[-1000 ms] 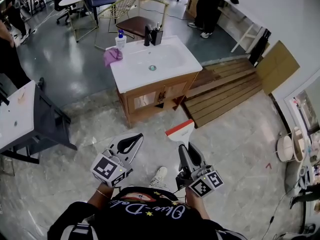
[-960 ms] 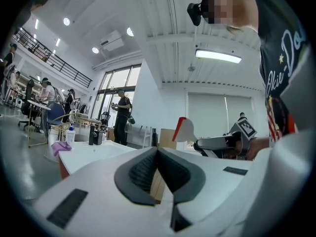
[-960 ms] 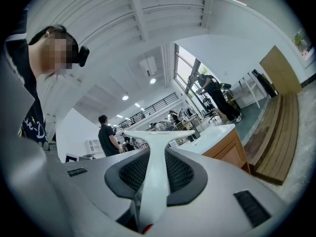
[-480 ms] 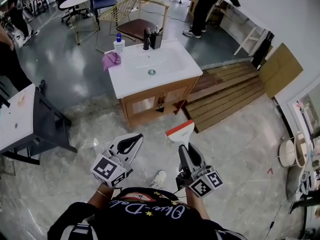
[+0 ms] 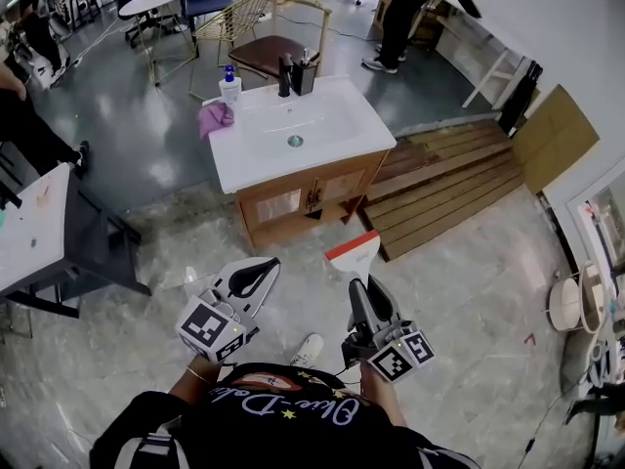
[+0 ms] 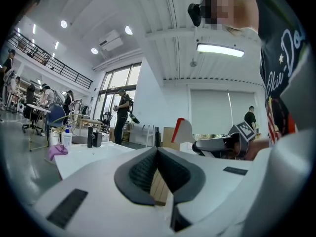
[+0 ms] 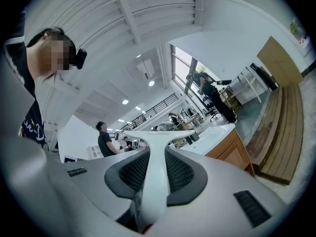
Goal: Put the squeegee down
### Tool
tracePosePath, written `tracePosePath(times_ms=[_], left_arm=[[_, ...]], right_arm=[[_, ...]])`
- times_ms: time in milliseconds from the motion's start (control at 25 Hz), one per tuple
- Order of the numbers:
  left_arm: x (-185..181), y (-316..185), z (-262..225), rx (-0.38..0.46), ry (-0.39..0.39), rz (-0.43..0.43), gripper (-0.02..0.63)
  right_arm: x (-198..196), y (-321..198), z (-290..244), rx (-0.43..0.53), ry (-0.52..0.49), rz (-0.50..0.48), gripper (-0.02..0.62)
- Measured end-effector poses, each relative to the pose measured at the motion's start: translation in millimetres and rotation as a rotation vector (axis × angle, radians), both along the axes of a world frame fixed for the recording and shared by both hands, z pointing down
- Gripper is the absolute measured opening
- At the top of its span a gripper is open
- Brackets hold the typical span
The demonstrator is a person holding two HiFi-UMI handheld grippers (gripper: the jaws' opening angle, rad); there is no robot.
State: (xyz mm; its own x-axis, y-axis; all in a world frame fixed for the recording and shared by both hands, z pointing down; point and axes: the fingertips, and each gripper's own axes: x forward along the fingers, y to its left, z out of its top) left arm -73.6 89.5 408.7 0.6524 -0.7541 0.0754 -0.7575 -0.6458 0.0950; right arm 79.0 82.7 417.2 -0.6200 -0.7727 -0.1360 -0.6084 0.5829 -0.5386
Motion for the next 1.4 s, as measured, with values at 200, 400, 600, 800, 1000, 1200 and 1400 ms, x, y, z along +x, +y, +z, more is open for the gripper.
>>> tracePosePath(times_ms=[200,400,600,800,1000,1200,1400], left_arm=[[1.9,-3.7,1.6,-0.003,-0.006,-0.013,-0.003],[-0.4,-6.1,4.1,-0.002,-0.007,-0.029,-0.003],[1.6,-9.9,5.7,-0.013,-0.017,-0.024,-0.003],[9.9,-17.4,4.9,-0.009,-0.02,-0.009,-0.003],[16.4,-24.6,2.9,0.004,-0.028,-0.007,-0.003],[17.2,-30.7,0.7,-0.003,-0.039,-0.027,-0.003],[20.3,-38.3,-0.5,0.006,-0.036,-0.045,-0.003]], right_arm=[[2.1,-7.1,0.0,0.005,-0.002,-0.014,0.107],[2.3,-11.0,3.1,0.003,-0.007,-0.021,0.107],[3.6,-11.9,6.3,-0.003,-0.014,-0.018,0.107],[12.9,-16.1,5.4,-0.003,-0.016,-0.003,0.109],[22.7,-25.0,3.9,0.003,-0.017,0.004,0.109],[24.1,-33.8,1.1,0.012,-0.02,-0.014,0.108],[28.2,-43.0,-1.8,0.02,-0.016,-0.028,0.109]])
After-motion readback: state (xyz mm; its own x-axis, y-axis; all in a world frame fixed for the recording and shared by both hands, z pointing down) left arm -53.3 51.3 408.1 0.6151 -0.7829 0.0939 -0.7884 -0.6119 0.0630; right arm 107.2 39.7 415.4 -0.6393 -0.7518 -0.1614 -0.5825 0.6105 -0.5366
